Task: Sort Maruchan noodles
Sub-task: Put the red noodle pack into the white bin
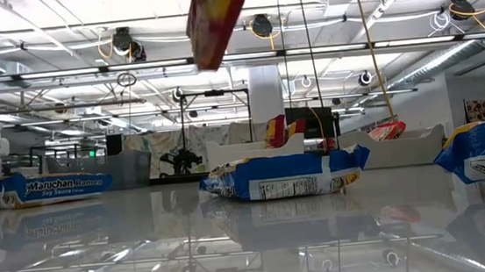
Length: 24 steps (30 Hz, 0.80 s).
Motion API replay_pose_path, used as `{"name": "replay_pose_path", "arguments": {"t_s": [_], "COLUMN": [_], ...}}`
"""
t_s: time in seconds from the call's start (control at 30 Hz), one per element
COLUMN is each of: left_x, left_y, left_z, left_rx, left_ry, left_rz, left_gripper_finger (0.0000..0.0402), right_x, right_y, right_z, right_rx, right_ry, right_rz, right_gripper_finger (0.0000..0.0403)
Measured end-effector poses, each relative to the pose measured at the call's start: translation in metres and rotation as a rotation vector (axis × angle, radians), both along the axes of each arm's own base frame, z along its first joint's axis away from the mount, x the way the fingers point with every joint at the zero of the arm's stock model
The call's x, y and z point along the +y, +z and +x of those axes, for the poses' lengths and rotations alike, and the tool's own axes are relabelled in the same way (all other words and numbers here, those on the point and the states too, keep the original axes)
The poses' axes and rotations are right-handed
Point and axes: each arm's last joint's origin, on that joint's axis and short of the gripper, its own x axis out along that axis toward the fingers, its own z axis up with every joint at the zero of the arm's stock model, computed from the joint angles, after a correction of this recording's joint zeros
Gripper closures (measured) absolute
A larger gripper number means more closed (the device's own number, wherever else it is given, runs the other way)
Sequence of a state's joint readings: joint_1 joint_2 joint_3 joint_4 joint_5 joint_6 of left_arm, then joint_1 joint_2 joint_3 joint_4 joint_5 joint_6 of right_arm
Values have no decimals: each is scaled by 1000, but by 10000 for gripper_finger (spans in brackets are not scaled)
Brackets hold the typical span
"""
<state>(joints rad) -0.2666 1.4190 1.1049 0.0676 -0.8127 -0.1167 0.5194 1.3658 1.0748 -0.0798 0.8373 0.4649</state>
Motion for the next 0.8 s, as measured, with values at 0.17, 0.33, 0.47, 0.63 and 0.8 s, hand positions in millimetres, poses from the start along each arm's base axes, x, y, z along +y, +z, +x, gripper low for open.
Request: {"name": "replay_pose_path", "arguments": {"t_s": [0.17, 0.33, 0.47, 0.63, 0.8], "left_x": [6, 15, 25, 35, 37], "left_y": [-15, -25, -26, -29, -39], "left_z": [1, -5, -18, -38, -58], "left_rx": [-55, -98, -152, -223, -293], "left_ry": [1, 10, 8, 19, 8], "left_rz": [-15, 6, -1, -17, -65], "left_gripper_finger": [399, 399, 399, 399, 399], "right_x": [-5, -14, -18, -26, -33], "right_y": [-12, -23, -31, -32, -36], "right_z": [11, 23, 31, 38, 40], "right_rx": [60, 152, 208, 164, 144], "right_ry": [-16, 36, 106, 42, 29], "right_rz": [-64, -184, -238, -207, -217], "right_gripper_finger": [403, 403, 403, 403, 389]}}
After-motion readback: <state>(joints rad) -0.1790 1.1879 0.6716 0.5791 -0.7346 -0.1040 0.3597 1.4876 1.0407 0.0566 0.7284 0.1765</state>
